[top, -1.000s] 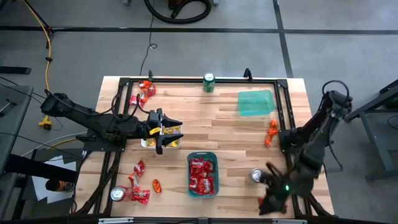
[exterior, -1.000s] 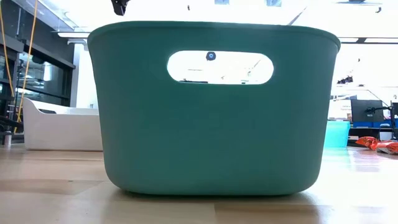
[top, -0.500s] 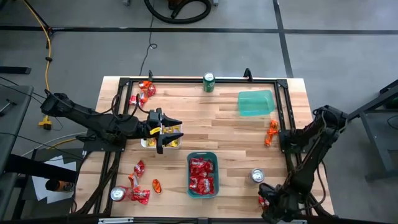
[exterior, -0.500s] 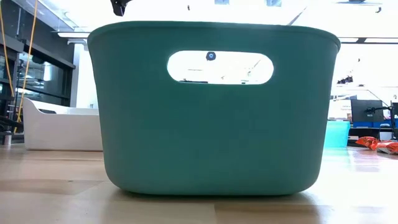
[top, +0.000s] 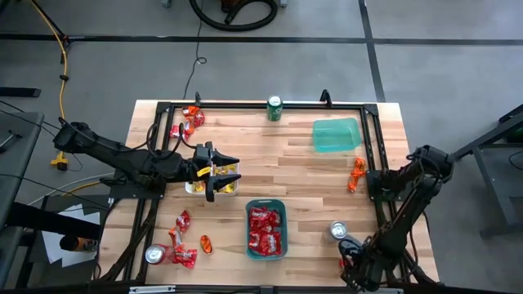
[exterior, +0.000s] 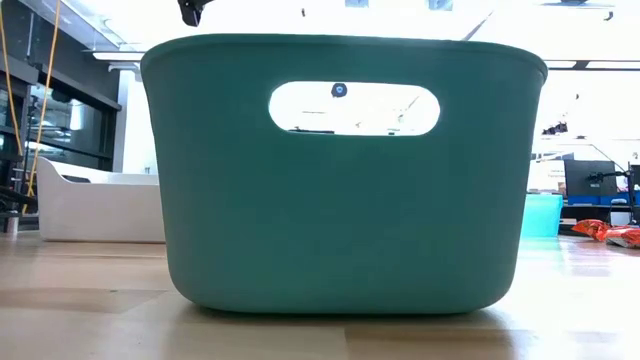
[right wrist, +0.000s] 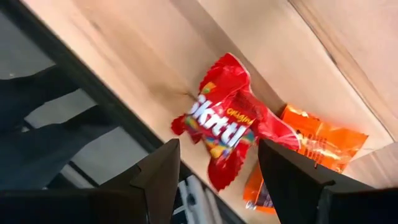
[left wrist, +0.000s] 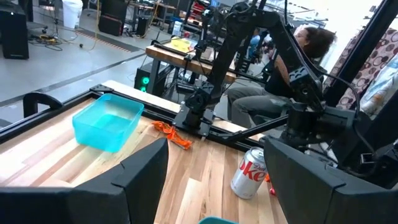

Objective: Sort candy
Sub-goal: Put the red candy pack into the green bin

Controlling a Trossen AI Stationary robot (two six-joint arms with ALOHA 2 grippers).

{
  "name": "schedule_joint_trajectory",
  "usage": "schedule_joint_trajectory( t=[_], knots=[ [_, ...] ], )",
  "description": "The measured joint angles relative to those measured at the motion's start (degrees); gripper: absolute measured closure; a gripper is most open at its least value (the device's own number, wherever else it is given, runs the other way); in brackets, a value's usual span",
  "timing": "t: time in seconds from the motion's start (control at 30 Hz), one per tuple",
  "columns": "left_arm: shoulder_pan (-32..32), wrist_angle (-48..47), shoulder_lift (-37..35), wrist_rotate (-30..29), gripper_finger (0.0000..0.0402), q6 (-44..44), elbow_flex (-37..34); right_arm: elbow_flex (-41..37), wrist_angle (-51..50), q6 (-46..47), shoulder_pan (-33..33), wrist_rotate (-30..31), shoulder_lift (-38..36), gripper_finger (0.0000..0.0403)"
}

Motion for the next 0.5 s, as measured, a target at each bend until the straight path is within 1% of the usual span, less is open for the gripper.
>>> schedule_joint_trajectory(
  t=[0.23, 0.3, 0.37, 0.4, 0.43, 0.5],
  knots=[
    [0.0, -0.04, 0.0, -0.01, 0.0149, 0.02, 0.0, 0.0, 0.11, -0.3, -0.07, 0.21, 2.82, 0.019],
    [0.0, -0.18, 0.0, -0.03, 0.0149, 0.02, 0.0, 0.0, 0.09, -0.31, -0.07, 0.3, 2.9, 0.0199],
    [0.0, -0.36, 0.0, -0.03, 0.0149, 0.02, 0.0, -0.02, 0.09, -0.3, -0.07, 0.32, 2.8, 0.0227],
    [0.0, -0.42, 0.0, -0.03, 0.0149, 0.02, 0.0, -0.02, 0.15, -0.38, -0.07, 0.29, 2.62, 0.025],
    [0.0, -0.56, 0.01, -0.03, 0.0149, 0.02, 0.01, 0.17, 0.06, -0.86, -0.07, 0.26, 2.41, 0.0278],
    [0.0, -1.24, 0.01, -0.03, 0.0149, 0.07, 0.02, 1.44, -0.11, -3.03, -0.04, 0.27, 1.92, 0.0352]
  ],
)
